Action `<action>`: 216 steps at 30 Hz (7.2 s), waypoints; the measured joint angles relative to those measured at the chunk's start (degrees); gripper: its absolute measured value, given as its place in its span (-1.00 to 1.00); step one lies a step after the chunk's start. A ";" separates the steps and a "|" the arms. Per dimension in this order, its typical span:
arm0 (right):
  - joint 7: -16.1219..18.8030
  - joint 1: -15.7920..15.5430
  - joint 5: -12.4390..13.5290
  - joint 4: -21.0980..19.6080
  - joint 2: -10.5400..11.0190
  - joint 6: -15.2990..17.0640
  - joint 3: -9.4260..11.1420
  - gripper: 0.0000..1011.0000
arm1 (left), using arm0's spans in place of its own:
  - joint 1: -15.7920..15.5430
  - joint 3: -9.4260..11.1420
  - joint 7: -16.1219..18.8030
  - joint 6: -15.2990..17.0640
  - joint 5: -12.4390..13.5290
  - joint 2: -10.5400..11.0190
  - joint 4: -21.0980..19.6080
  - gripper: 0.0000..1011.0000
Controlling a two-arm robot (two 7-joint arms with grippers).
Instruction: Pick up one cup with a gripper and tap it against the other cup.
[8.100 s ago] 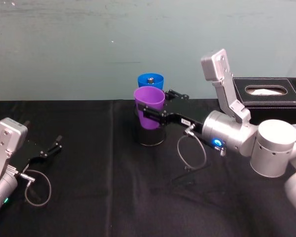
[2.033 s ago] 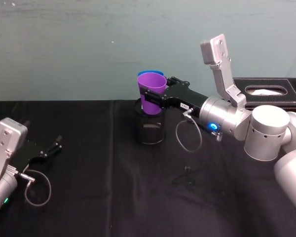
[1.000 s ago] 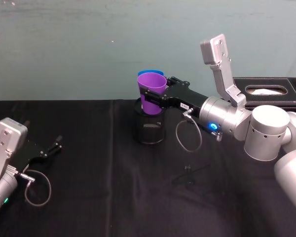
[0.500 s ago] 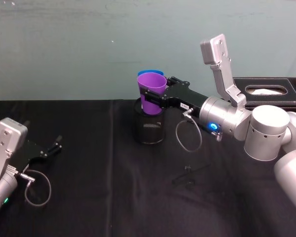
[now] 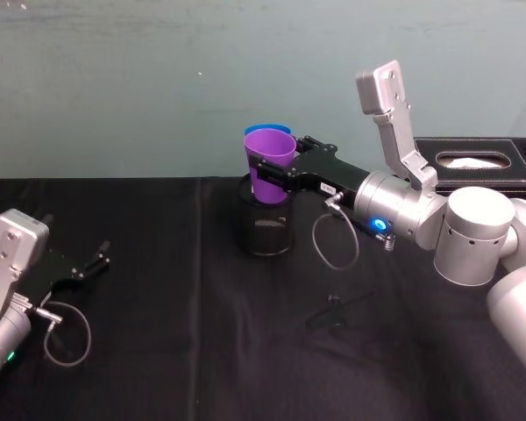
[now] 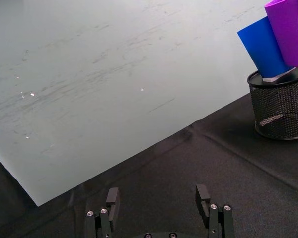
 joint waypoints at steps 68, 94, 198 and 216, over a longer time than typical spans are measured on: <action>0.00 0.00 0.00 0.00 0.00 0.00 0.00 0.46 | 0.00 0.00 0.00 0.00 0.00 0.00 0.00 0.98; 2.90 -13.29 3.06 -17.43 9.21 -2.81 1.28 0.46 | 0.00 0.00 0.00 0.00 0.00 0.00 0.00 0.98; 7.09 -20.21 -0.73 -3.33 4.00 -18.25 0.93 0.78 | 0.00 0.00 0.00 0.00 0.00 0.00 0.00 0.98; 7.03 -20.51 -0.96 -4.83 4.40 -18.69 1.00 0.98 | 0.00 0.00 0.00 0.00 0.00 0.00 0.00 0.98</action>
